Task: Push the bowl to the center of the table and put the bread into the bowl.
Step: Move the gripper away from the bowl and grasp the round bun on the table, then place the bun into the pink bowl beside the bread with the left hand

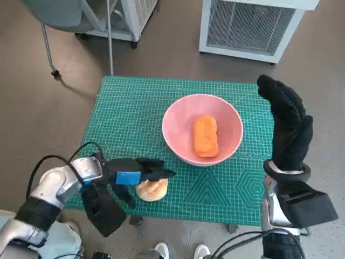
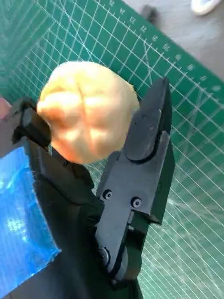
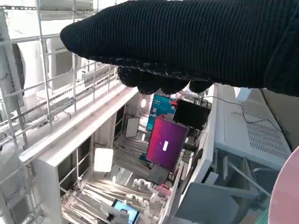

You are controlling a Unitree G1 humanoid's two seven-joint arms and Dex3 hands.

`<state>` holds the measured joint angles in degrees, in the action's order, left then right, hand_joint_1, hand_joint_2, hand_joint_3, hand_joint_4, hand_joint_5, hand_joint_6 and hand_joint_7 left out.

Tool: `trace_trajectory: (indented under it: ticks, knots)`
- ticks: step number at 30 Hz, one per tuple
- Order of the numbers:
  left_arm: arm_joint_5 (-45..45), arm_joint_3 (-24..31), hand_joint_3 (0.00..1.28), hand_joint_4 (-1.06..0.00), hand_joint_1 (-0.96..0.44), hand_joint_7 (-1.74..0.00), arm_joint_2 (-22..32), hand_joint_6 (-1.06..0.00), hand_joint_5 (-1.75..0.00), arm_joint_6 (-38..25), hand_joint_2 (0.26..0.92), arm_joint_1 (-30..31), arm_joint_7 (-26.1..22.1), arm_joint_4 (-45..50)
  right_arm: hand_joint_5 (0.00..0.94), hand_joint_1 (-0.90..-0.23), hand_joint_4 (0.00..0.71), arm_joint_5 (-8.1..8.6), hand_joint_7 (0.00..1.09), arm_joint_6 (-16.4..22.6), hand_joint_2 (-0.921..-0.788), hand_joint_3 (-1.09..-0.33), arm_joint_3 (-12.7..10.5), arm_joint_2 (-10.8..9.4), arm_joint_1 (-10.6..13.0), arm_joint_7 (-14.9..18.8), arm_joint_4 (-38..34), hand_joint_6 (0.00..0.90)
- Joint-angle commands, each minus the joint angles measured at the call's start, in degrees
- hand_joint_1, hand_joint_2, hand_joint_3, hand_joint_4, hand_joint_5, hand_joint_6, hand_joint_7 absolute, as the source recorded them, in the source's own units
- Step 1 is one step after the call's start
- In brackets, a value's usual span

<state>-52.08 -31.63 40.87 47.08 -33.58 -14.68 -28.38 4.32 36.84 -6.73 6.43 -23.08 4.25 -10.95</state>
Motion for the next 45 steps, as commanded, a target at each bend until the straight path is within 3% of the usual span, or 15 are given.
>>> trace_trajectory:
  ticks: [1, 4, 10, 14, 18, 23, 29, 38, 45]
  knots:
    - [-6.21, -3.83, 0.16, -0.49, -0.07, -0.99, 0.7, -0.39, -0.7, 5.82, 0.906, -1.26, 8.55, -3.85, 0.008, -0.537, 0.318, -0.07, 0.61, -0.6, -0.921, -0.802, -0.28, -0.15, 1.04, -0.3, -0.59, -0.001]
    - [-7.0, -4.03, 0.18, -0.51, -0.02, -1.27, 1.65, -0.49, -1.04, 8.54, 0.916, -2.96, 12.81, -5.2, 0.008, -0.535, 0.318, -0.07, 0.61, -0.51, -0.921, -0.801, -0.32, -0.19, 1.0, -0.34, -0.76, -0.001]
    - [-4.36, -1.77, 0.15, -0.55, 0.0, -1.34, 3.47, -0.58, -1.15, 12.99, 0.92, -6.4, 17.01, -7.52, 0.008, -0.528, 0.318, -0.12, 0.61, -0.43, -0.921, -0.801, -0.34, -0.32, 1.06, -0.45, -0.82, -0.001]
    - [2.87, 1.77, 0.14, -0.55, 0.0, -1.31, 4.09, -0.6, -1.19, 15.45, 0.92, -8.17, 15.54, -9.37, 0.008, -0.525, 0.318, -0.27, 0.61, -0.31, -0.921, -0.802, -0.31, -0.42, 1.13, -0.57, -0.92, -0.001]
    - [15.23, 5.67, 0.12, -0.58, 0.0, -1.24, 3.99, -0.62, -1.21, 16.98, 0.921, -9.67, 11.01, -11.56, 0.007, -0.523, 0.317, -0.3, 0.61, -0.17, -0.921, -0.804, -0.28, -0.48, 1.15, -0.6, -1.04, -0.001]
    - [27.65, 10.22, 0.07, -0.65, 0.0, -1.16, 3.18, -0.67, -1.17, 16.58, 0.92, -12.1, 7.46, -12.01, 0.007, -0.523, 0.316, -0.23, 0.62, -0.28, -0.921, -0.807, -0.27, -0.44, 0.99, -0.58, -1.17, -0.001]
    - [35.24, 14.59, 0.06, -0.66, 0.0, -1.16, 0.79, -0.68, -1.15, 13.94, 0.92, -16.76, 4.89, -11.2, 0.007, -0.523, 0.316, 0.07, 0.62, -0.48, -0.921, -0.807, -0.28, -0.39, 0.48, -0.39, -1.54, -0.001]
    - [33.02, 17.61, 0.09, -0.64, 0.0, -1.19, -5.97, -0.63, -1.18, 8.47, 0.92, -25.91, 5.55, -13.24, 0.005, -0.525, 0.314, -0.03, 0.62, -0.66, -0.921, -0.806, -0.06, -0.34, -0.03, -0.22, -1.8, -0.001]
    - [25.66, 15.1, 0.07, -0.66, 0.0, -1.16, -11.42, -0.66, -1.17, 2.44, 0.92, -30.34, 8.39, -15.94, 0.005, -0.524, 0.313, -0.52, 0.62, -0.71, -0.921, -0.808, 0.44, -0.62, 0.29, -0.36, -1.28, -0.001]
